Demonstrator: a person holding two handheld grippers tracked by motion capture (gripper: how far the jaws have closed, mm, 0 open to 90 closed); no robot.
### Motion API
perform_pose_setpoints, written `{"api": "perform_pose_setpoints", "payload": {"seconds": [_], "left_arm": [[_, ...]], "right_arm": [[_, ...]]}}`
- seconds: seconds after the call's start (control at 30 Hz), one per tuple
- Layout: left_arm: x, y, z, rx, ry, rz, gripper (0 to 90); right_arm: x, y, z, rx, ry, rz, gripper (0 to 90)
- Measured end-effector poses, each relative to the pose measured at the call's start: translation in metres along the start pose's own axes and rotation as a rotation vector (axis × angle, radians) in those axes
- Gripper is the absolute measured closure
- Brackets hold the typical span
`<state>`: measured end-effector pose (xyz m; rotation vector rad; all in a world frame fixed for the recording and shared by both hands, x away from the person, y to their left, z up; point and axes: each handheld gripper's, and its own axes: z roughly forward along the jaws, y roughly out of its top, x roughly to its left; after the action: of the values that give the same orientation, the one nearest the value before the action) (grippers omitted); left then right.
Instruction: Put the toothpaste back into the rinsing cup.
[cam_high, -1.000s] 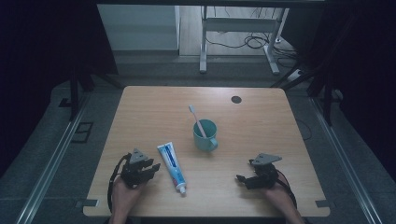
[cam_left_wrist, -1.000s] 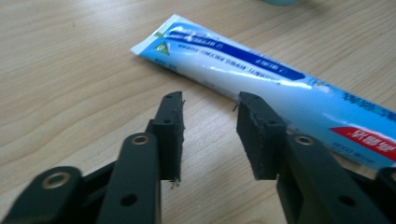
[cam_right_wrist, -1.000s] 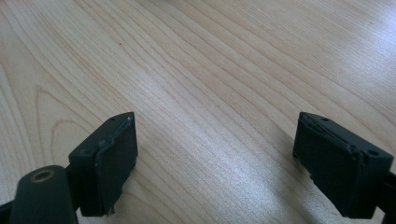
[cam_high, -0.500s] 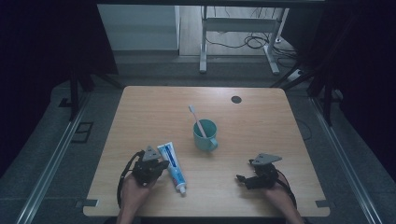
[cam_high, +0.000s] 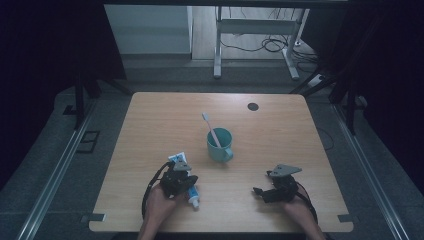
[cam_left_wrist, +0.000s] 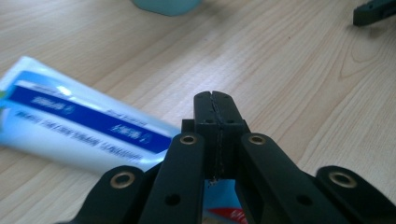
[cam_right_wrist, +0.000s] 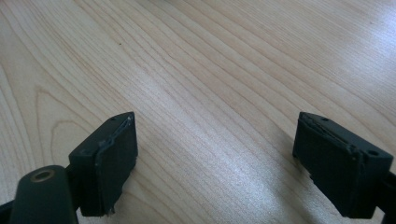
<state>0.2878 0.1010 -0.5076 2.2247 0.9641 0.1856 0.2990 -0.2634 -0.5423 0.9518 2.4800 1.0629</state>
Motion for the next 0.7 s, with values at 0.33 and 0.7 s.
{"api": "perform_pose_setpoints", "payload": {"seconds": [0.33, 0.7], "left_arm": [[-0.0065, -0.0014, 0.0068, 0.043, -0.008, 0.011, 89.5], [-0.0027, -0.0095, 0.0018, 0.084, 0.002, 0.012, 88.9]], "right_arm": [[0.0001, 0.0, 0.0, 0.0, 0.0, 0.0, 13.8], [0.0, 0.0, 0.0001, -0.001, 0.0, 0.0, 13.8]]}}
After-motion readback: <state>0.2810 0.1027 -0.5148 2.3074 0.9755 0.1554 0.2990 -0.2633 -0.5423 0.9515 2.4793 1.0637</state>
